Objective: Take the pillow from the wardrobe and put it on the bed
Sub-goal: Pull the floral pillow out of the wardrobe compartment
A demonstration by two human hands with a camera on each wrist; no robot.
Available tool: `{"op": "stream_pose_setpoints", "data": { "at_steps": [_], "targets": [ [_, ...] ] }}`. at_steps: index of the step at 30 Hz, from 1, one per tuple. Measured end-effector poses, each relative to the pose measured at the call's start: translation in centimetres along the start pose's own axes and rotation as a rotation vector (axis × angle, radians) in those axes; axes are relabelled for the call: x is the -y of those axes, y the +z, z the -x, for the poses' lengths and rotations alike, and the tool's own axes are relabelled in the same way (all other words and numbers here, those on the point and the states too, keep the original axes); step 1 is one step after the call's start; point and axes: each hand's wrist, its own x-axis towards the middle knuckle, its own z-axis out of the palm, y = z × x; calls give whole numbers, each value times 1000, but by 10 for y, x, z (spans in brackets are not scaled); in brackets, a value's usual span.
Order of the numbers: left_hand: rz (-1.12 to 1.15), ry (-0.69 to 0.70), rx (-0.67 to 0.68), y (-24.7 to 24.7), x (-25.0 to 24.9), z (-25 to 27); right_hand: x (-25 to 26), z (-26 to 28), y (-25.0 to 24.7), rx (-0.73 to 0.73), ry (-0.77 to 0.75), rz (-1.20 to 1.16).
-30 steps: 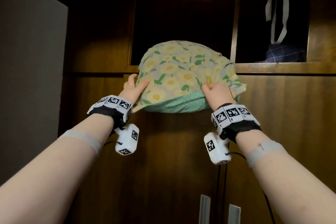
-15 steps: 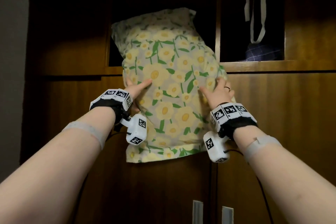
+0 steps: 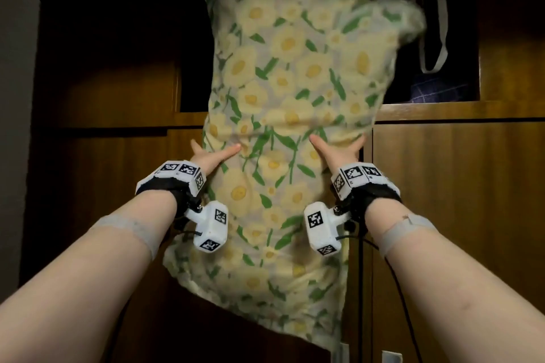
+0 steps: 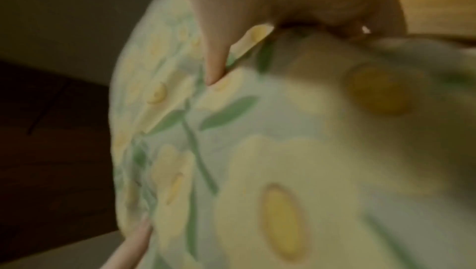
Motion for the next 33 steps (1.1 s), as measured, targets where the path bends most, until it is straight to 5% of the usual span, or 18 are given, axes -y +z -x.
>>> {"op": "stream_pose_setpoints", "data": {
  "at_steps": [3,8,15,22,28,33],
  "targets": [
    [-225,-36,226,-6,8,11,-20,6,4,-30,101,5],
    [-275,49,286,-21,13,27,-30,29,8,-122,-20,54],
    [23,170,45,-60,6,41,12,49,29,-86,-175,186],
    [-186,98,-63,-120,-4,51,13,65,81,80,-178,132],
    [-381,-81,-370,-162,15,62,-5,85,143,333,-70,72],
    [-371,-92,-472,-175,24,62,-9,88,179,368,-49,46]
  ]
}}
